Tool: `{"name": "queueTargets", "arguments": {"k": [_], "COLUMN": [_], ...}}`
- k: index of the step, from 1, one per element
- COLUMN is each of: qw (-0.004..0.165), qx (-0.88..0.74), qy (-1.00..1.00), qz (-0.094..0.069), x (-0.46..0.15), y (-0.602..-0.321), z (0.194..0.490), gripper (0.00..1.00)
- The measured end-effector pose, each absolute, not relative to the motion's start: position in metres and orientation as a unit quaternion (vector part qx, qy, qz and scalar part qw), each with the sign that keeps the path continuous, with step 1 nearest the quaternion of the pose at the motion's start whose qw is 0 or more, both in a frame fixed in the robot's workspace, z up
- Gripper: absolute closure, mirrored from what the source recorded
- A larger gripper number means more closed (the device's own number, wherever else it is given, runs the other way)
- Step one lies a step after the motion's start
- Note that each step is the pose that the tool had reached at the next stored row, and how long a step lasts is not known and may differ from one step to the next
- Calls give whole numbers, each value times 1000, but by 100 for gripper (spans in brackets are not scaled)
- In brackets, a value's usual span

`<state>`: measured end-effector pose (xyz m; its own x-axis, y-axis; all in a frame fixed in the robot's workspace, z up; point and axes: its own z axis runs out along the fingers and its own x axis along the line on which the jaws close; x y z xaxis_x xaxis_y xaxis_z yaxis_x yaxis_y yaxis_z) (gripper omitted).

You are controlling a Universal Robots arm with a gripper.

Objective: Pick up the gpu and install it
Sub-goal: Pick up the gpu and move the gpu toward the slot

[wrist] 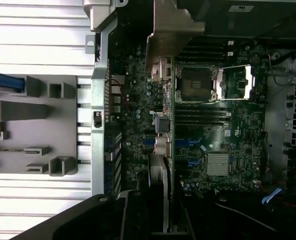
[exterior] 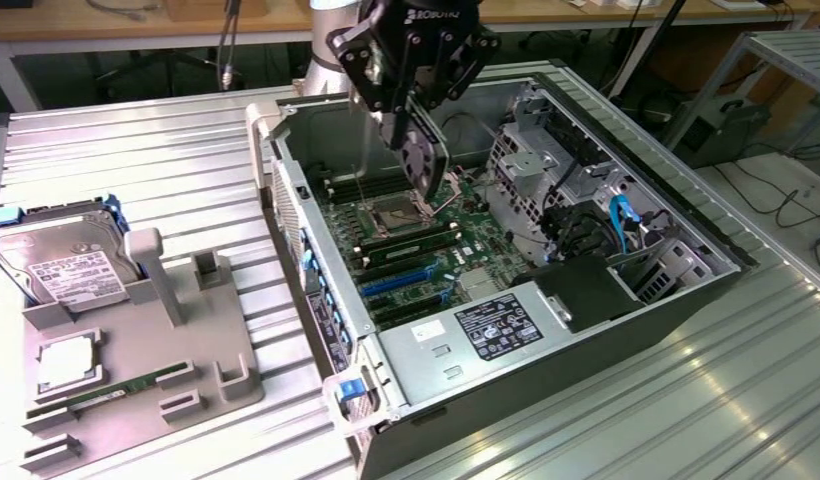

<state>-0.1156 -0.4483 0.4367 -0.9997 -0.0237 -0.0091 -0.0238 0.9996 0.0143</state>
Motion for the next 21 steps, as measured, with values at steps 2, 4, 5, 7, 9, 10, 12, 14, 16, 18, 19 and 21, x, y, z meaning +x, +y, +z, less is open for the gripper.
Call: {"name": "queueTargets", "arguments": {"k": [2,4,5,7,9,10,12,14,16,18,19,21], "qw": [4,4,4,4,4,4,4,4,4,4,4,4], "qx": [-12,-13,-13,-14,-14,-15,-15,-16,-16,-16,-17,-17], "qy": [1000,1000,1000,1000,1000,1000,1000,1000,1000,1000,1000,1000], "qz": [7,7,7,7,7,7,7,7,7,7,7,7], "x": [-105,-95,-91,-79,-68,-61,-52,-43,-36,-30,-27,-21], "y": [-448,-447,-447,-446,-445,-444,-443,-442,-442,-441,-441,-441], "z": [436,435,435,434,433,433,432,431,431,430,430,430], "gripper": [73,73,73,73,73,73,73,73,73,73,73,73]}}
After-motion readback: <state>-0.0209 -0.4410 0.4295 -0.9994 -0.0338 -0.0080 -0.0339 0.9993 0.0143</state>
